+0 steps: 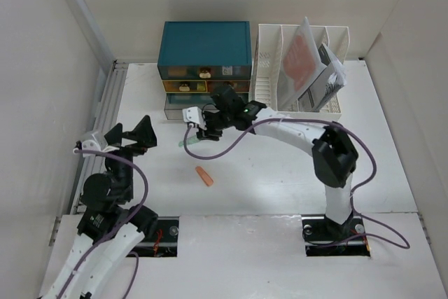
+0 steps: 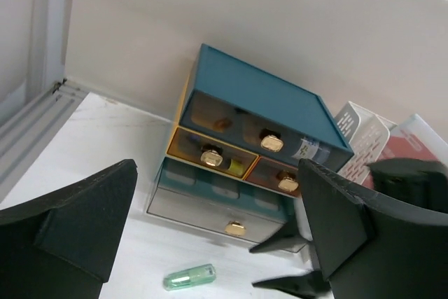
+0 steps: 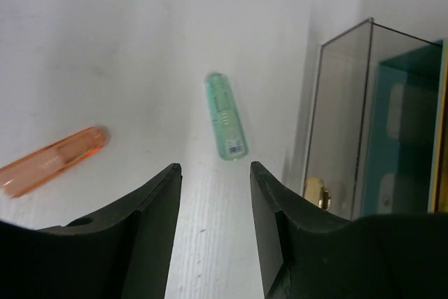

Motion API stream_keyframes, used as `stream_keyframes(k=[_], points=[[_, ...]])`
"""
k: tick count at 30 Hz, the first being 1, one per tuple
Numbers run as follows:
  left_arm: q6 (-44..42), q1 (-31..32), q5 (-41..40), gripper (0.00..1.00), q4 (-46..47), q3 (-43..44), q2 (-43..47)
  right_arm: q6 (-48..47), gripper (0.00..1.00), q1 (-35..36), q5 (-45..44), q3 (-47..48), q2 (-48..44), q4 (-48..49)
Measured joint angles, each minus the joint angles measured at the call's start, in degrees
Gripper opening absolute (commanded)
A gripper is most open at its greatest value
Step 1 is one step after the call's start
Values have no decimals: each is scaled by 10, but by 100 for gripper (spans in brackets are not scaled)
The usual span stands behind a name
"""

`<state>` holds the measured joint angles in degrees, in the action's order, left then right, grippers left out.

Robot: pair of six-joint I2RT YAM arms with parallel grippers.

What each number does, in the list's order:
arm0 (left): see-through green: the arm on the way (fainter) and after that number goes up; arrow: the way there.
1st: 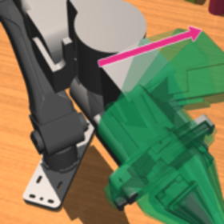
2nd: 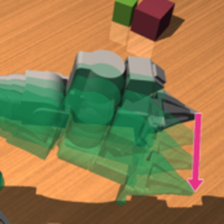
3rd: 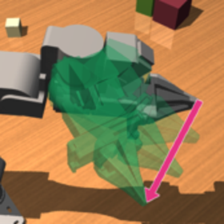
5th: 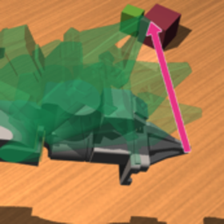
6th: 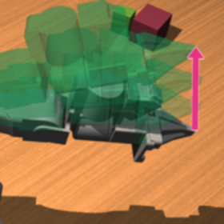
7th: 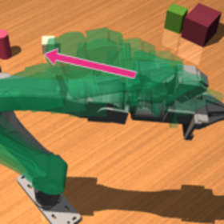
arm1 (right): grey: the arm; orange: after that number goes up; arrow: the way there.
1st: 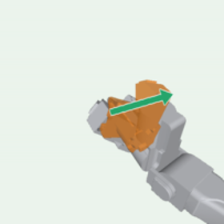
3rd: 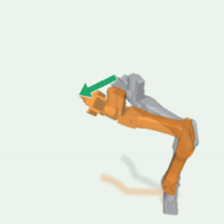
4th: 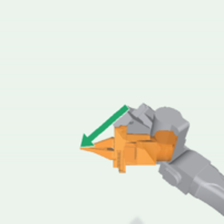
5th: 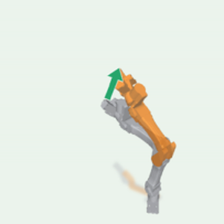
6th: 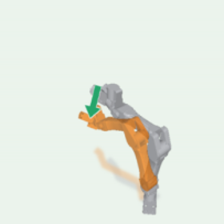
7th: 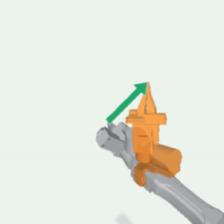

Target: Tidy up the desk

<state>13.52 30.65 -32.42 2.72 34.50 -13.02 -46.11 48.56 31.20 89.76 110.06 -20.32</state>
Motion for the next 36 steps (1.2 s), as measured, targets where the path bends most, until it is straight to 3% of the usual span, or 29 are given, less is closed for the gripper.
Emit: stream_keyframes(k=[6, 16, 27, 36], points=[[-35, 0, 32, 99, 11, -19, 62, 28, 54, 10, -90, 110, 102, -22], [-45, 0, 54, 99, 12, -19, 65, 44, 59, 9, -147, 259, 223, -112], [-47, 0, 57, 99, 13, -19, 81, 26, 61, 9, -137, 305, 285, -200], [-47, 0, 61, 99, 13, -19, 85, 22, 63, 10, -123, 335, 306, -216]])
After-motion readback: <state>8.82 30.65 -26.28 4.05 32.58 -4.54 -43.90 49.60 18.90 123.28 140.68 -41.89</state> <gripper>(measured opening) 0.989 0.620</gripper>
